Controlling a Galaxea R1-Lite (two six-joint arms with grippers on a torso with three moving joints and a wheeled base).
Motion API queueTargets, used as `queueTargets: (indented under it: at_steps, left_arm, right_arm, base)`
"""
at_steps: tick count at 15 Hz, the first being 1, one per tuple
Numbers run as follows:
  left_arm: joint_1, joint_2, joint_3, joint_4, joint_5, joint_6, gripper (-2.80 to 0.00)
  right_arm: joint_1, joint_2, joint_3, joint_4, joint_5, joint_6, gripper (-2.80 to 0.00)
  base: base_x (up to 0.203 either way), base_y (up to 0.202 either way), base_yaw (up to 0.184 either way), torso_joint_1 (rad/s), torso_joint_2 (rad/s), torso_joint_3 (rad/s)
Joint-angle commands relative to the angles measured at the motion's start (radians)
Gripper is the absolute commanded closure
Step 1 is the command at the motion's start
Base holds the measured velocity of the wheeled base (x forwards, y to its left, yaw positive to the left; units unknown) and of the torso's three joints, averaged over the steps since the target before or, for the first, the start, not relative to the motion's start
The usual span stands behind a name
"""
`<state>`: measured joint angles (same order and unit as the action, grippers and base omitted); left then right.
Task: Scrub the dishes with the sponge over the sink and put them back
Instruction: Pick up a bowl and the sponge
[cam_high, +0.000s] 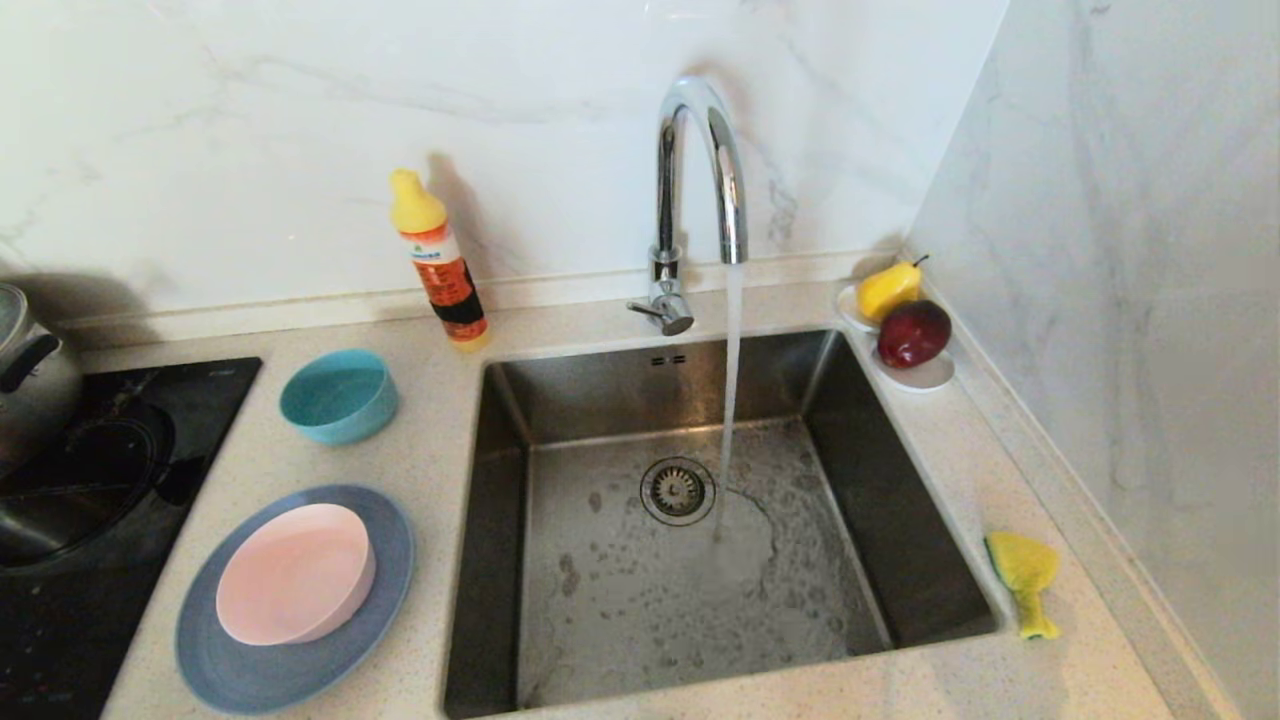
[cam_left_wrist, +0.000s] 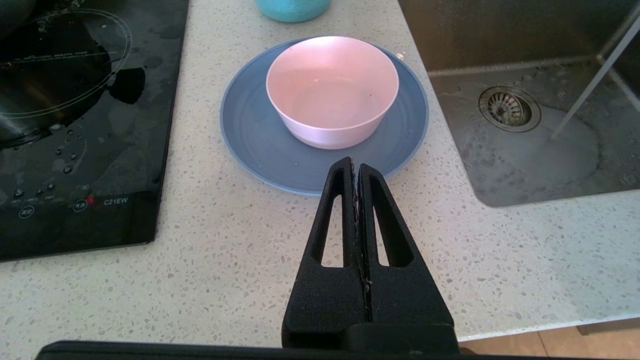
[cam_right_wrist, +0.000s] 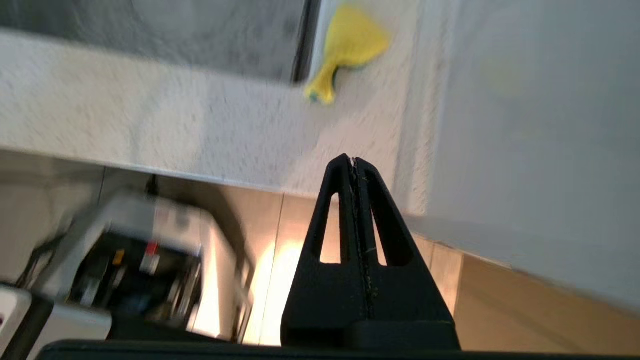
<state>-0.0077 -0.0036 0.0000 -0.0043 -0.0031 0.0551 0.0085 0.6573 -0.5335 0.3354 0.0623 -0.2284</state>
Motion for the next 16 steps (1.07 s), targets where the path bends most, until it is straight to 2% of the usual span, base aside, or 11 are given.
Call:
queueTargets:
  at_steps: [1,13,14,15,16]
  left_arm:
    - [0.0,0.004,0.0,0.0,0.0,0.0,0.0]
    - [0.0,0.004,0.0,0.0,0.0,0.0,0.0]
    - [0.0,0.004,0.0,0.0,0.0,0.0,0.0]
    - [0.0,0.004,0.0,0.0,0.0,0.0,0.0]
    - [0.0,0.004,0.0,0.0,0.0,0.0,0.0]
  right_arm:
    - [0.002,0.186,-0.015,0.0,-0.002,0.003,0.0]
    - [0.033,0.611,-0.005,-0.159,-0.004,0.22,0.0]
    - [0.034,0.636,-0.007,-0.177,-0.004,0.233,-0.55]
    - [0.035,0.662,-0.012,-0.192,-0.007,0.253,-2.8]
    - [0.037,0.689,-0.016,-0.203,-0.012,0.267,-2.8]
  base:
    - [0.0,0.0,0.0,0.0,0.0,0.0]
    - [0.0,0.0,0.0,0.0,0.0,0.0]
    - [0.0,0.0,0.0,0.0,0.0,0.0]
    - [0.0,0.0,0.0,0.0,0.0,0.0]
    - [0.0,0.0,0.0,0.0,0.0,0.0]
